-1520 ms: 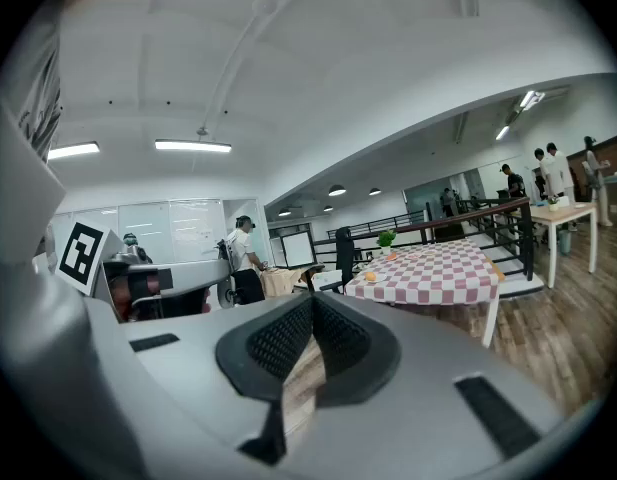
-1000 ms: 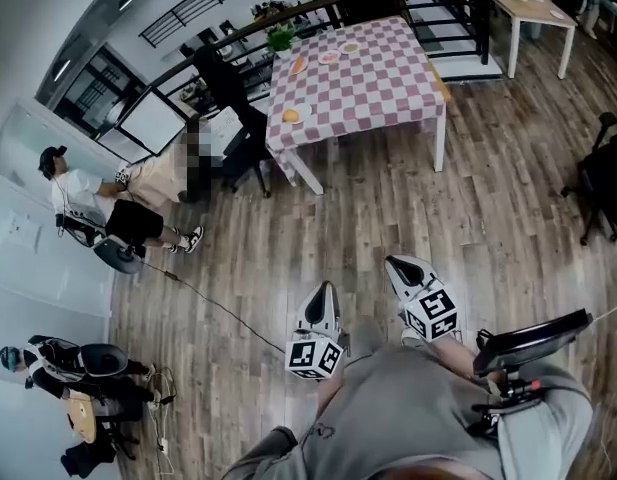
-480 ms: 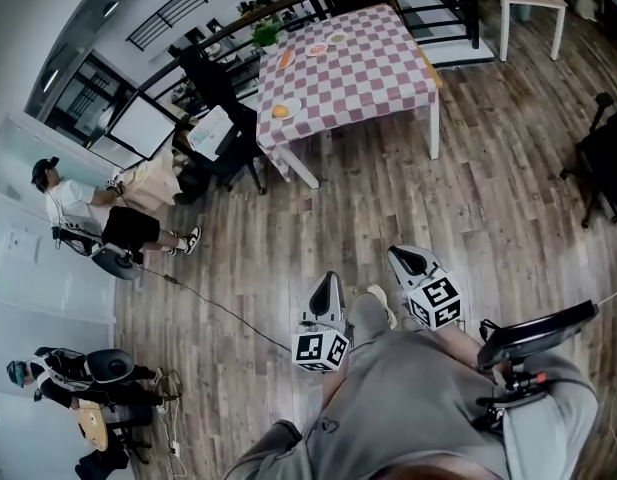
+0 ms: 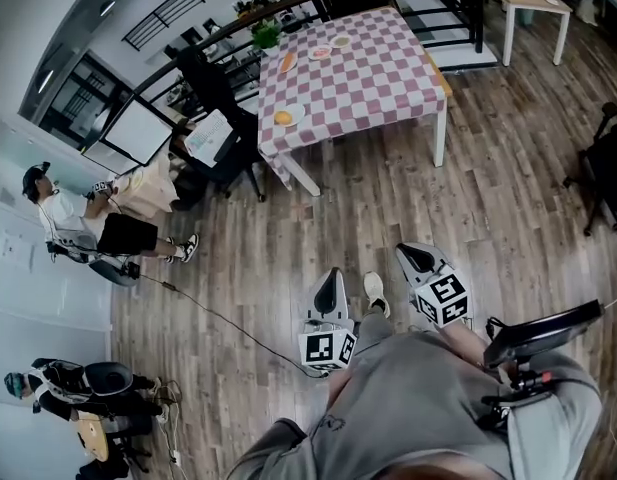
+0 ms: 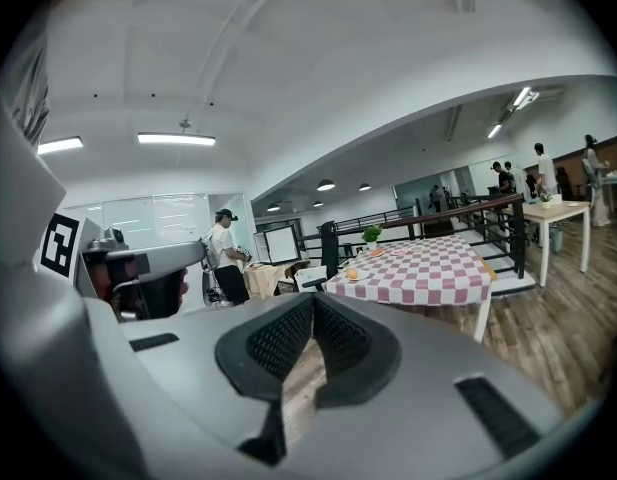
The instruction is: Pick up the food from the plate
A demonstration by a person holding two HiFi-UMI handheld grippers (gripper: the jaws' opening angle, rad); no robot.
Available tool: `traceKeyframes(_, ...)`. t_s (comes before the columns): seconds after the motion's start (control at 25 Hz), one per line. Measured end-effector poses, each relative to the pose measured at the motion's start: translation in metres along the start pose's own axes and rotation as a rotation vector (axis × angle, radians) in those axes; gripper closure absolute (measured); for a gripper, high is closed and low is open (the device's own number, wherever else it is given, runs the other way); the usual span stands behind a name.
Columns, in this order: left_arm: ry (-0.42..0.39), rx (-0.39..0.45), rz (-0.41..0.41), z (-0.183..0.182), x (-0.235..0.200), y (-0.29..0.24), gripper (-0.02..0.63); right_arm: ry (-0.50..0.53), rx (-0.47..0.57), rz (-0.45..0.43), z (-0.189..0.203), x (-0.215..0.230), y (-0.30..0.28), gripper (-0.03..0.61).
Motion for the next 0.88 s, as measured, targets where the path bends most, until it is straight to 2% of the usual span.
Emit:
traceKeyframes(0.36,0.022,0.015,0.013,0.006,-0.083,-0.072,0.603,0.033,-0.038,0.034,-0.022,0.019,-0.093,0.561)
traceKeyframes(0.64,0.054,0.010,0.014,0.002,-0.163,-0.122,0.603,0.086,-0.032,0.080,-0.065,0.027,-0.168,0.561)
traceKeyframes(0.88,0.067,0.014,0.063,-0.002,-0.221,-0.172,0.603,0.114,-0.025,0.105,-0.094,0.027,-0.236,0.561)
Point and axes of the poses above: the fingertips, and each gripper's own axes: y backward along the fingers, x to its right, z out of its underside, the point moved 8 cm from there along y, backward along the fingers, and after that the axes turned 2 degrees about x, right-handed, at the moved point
